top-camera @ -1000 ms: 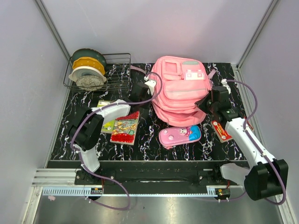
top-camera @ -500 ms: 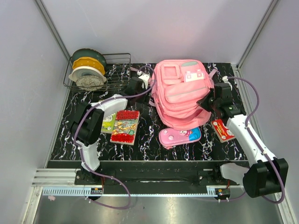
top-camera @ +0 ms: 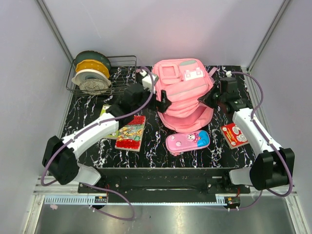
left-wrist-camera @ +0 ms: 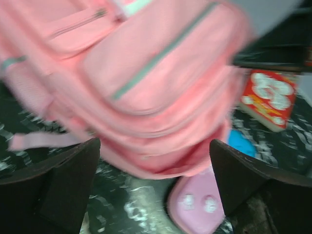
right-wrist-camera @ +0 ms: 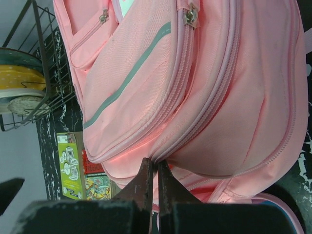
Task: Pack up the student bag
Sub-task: Adjust the student bag at the center of the board.
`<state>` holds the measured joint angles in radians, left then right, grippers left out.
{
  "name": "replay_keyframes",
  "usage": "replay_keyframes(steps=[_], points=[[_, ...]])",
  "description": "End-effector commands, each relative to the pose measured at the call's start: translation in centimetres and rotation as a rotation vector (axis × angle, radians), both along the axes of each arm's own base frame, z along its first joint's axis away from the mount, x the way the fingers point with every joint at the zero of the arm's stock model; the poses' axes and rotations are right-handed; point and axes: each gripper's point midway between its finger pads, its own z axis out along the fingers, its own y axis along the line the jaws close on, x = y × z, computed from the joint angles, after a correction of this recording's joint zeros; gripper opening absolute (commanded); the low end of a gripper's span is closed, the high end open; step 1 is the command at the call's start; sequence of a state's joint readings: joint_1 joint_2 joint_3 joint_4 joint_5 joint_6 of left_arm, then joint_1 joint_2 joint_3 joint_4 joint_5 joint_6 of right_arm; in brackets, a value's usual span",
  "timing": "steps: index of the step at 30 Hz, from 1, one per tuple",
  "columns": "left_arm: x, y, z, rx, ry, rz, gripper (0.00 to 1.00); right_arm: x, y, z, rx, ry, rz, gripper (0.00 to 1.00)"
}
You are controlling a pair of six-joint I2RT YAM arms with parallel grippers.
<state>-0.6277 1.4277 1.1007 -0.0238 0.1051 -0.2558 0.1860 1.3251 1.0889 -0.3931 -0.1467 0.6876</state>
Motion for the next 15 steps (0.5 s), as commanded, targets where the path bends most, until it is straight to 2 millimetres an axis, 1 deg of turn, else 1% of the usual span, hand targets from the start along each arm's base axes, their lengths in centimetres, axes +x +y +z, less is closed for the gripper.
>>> replay_keyframes(steps=[1, 2, 3, 4, 5, 7, 8, 10, 11, 12, 13, 14, 15], points=[[-3.6, -4.9, 3.8, -0.05, -0.065, -0.148, 0.99, 1.5, 2.5, 5.6, 0.098, -0.163, 0.097, 0.0], [-3.4, -5.1, 4.2, 0.013, -0.125, -0.165, 0.99, 1.6, 2.5, 5.7, 0.093, -0.17, 0.107, 0.0], [-4.1, -6.0, 4.1, 0.049, -0.15, -0.205, 0.99, 1.5, 2.6, 5.8, 0.091, -0.173, 0.115, 0.0], [-4.3, -6.3, 4.2, 0.079, -0.176, -0.239, 0.99, 1.3, 2.6, 6.1, 0.087, -0.185, 0.123, 0.0], [-4.4, -6.8, 3.9, 0.131, -0.195, -0.29, 0.99, 1.3, 2.7, 6.1, 0.08, -0.191, 0.136, 0.0], [-4.5, -7.4, 3.7, 0.195, -0.231, -0.335, 0.99, 0.9, 2.9, 6.6, 0.083, -0.199, 0.158, 0.0], [-4.1, -7.8, 3.4, 0.237, -0.248, -0.356, 0.99, 0.8, 2.9, 6.8, 0.082, -0.201, 0.161, 0.0], [-4.2, -8.8, 3.4, 0.271, -0.277, -0.394, 0.99, 0.5, 2.9, 7.0, 0.087, -0.201, 0.164, 0.0], [-4.1, -9.4, 3.2, 0.311, -0.327, -0.431, 0.99, 0.4, 3.0, 7.0, 0.089, -0.201, 0.166, 0.0], [-4.7, -10.3, 3.0, 0.33, -0.363, -0.462, 0.99, 0.3, 3.1, 7.1, 0.093, -0.199, 0.168, 0.0], [-4.8, -10.8, 3.0, 0.346, -0.399, -0.469, 0.99, 0.2, 3.0, 7.2, 0.096, -0.203, 0.167, 0.0], [-4.1, -11.1, 2.9, 0.386, -0.455, -0.439, 0.99, 0.1, 3.1, 7.2, 0.101, -0.201, 0.168, 0.0], [-4.6, -11.9, 2.7, 0.4, -0.476, -0.453, 0.99, 0.0, 3.0, 7.2, 0.101, -0.201, 0.166, 0.0]])
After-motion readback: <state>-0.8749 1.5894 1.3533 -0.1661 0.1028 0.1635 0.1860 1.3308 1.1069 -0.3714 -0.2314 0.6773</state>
